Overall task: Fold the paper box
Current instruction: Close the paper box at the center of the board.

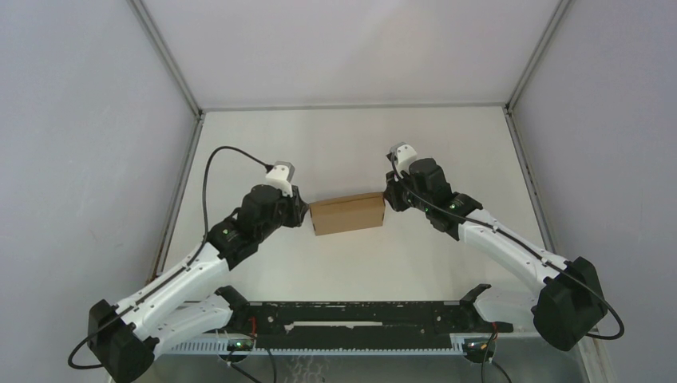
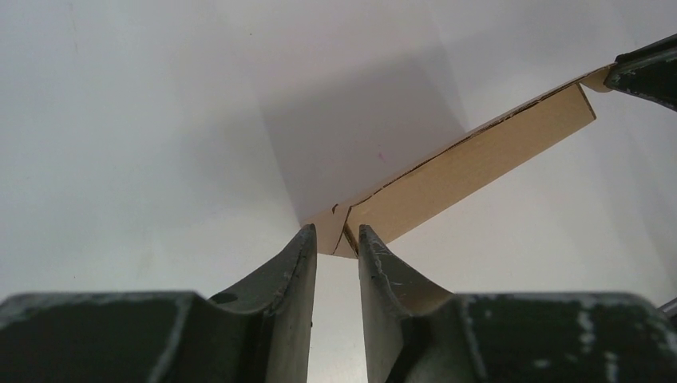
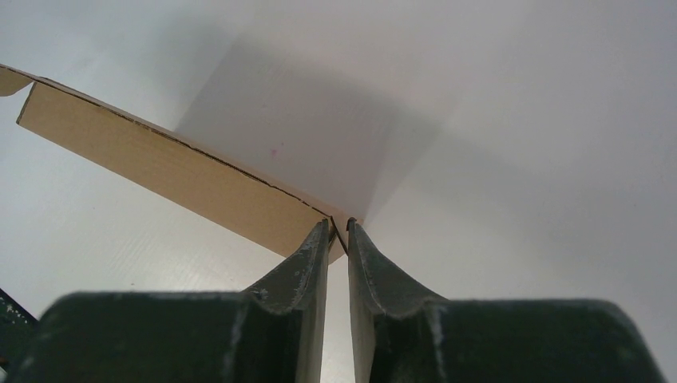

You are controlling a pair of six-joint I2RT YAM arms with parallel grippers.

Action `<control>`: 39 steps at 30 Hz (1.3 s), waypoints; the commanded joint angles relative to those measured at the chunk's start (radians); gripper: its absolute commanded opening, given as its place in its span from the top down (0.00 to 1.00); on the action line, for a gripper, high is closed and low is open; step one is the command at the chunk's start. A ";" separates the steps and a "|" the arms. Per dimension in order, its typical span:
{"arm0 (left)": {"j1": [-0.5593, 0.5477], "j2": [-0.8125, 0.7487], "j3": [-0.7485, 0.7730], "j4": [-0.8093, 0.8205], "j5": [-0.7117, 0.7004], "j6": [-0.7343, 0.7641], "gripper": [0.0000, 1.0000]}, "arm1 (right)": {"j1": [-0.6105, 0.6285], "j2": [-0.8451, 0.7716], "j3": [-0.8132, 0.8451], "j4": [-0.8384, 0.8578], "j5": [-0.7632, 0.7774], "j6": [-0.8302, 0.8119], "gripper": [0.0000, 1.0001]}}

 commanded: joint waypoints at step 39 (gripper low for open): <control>-0.017 0.077 0.043 0.037 -0.026 0.024 0.75 | -0.005 -0.015 0.001 0.030 -0.009 -0.008 0.82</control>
